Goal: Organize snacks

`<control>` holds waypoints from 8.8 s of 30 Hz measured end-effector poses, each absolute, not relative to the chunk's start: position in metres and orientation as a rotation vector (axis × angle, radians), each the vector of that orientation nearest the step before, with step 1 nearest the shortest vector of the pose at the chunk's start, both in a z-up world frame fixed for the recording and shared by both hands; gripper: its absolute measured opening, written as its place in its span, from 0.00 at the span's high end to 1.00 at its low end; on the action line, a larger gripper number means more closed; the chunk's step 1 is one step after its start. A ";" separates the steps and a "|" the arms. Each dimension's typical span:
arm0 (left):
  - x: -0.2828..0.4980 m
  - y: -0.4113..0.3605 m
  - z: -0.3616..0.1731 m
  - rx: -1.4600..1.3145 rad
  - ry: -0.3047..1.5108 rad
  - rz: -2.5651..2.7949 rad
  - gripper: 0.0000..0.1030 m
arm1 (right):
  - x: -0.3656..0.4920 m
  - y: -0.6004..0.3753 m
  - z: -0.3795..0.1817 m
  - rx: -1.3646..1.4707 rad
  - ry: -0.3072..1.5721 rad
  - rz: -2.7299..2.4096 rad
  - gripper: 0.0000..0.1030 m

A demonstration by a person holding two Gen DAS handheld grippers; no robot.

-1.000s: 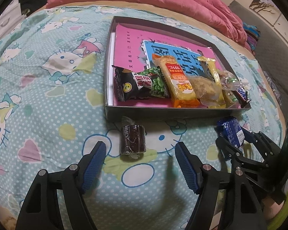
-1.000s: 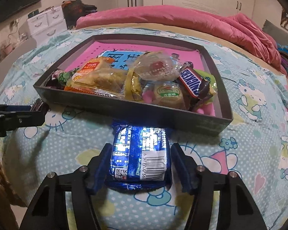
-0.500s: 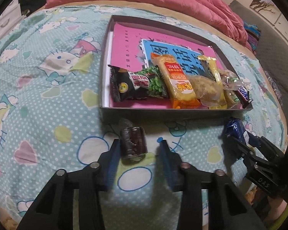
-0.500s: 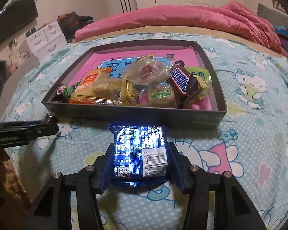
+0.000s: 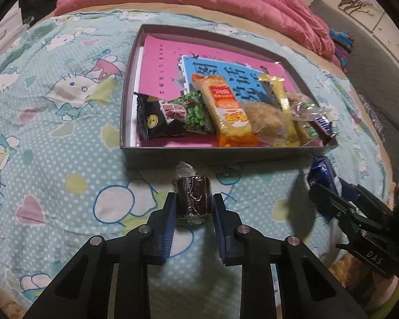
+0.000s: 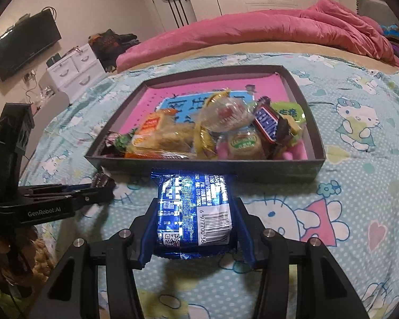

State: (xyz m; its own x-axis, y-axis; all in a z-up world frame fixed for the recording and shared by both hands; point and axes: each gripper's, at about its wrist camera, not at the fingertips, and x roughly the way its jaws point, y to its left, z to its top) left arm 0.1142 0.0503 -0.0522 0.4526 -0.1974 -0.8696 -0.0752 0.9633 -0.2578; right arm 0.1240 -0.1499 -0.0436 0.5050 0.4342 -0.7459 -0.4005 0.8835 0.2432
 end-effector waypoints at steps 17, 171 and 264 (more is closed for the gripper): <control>0.108 0.051 -0.009 -0.309 0.990 -0.124 0.74 | 0.124 -0.151 -0.016 0.106 0.848 0.507 0.49; 0.168 0.068 -0.021 -0.364 0.952 -0.102 0.63 | 0.170 -0.088 -0.013 -0.072 0.816 0.453 0.43; 0.034 0.003 0.028 -0.250 0.857 -0.063 0.26 | 0.041 -0.164 0.050 -0.103 0.616 0.372 0.02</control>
